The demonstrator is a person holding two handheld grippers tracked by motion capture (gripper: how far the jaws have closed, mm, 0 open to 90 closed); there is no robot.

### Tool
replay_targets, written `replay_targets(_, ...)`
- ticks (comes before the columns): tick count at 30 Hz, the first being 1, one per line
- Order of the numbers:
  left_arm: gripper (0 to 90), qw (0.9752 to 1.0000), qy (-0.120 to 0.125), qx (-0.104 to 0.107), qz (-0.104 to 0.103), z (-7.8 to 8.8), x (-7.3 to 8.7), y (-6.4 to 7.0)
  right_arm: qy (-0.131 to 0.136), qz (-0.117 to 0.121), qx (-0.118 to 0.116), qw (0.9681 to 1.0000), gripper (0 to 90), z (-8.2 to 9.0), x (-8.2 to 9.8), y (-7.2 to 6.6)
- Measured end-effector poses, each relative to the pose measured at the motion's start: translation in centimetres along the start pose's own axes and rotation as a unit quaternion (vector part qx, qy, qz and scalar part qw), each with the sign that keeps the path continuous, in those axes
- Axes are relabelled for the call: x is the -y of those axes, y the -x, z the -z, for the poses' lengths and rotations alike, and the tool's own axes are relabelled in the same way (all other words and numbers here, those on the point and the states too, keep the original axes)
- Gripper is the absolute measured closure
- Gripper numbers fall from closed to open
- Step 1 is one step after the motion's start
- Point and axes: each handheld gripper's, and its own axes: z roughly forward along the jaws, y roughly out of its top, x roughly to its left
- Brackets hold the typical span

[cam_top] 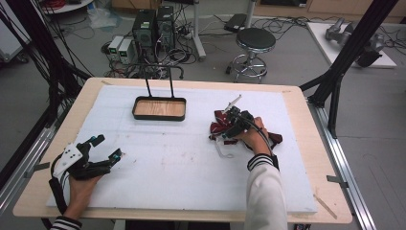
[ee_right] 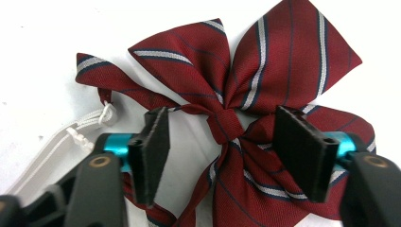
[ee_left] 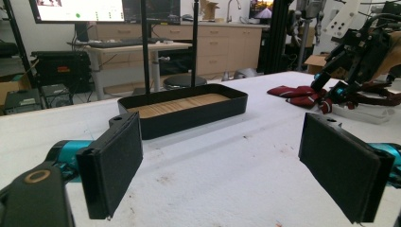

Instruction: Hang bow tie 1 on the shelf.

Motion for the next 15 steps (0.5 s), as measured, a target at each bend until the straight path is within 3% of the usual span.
replay_targets(8, 14.8, 1.0000, 0.000, 0.000, 0.000, 0.01, 0.00, -0.01, -0.005, 0.012, 0.013, 0.9998, 51.7, -0.16, -0.10, 0.02)
replay_targets(15, 14.8, 1.0000, 0.000, 0.000, 0.000, 0.02, 0.00, -0.01, -0.019, 0.004, 0.017, 0.9997, 57.2, -0.47, -0.15, -0.04)
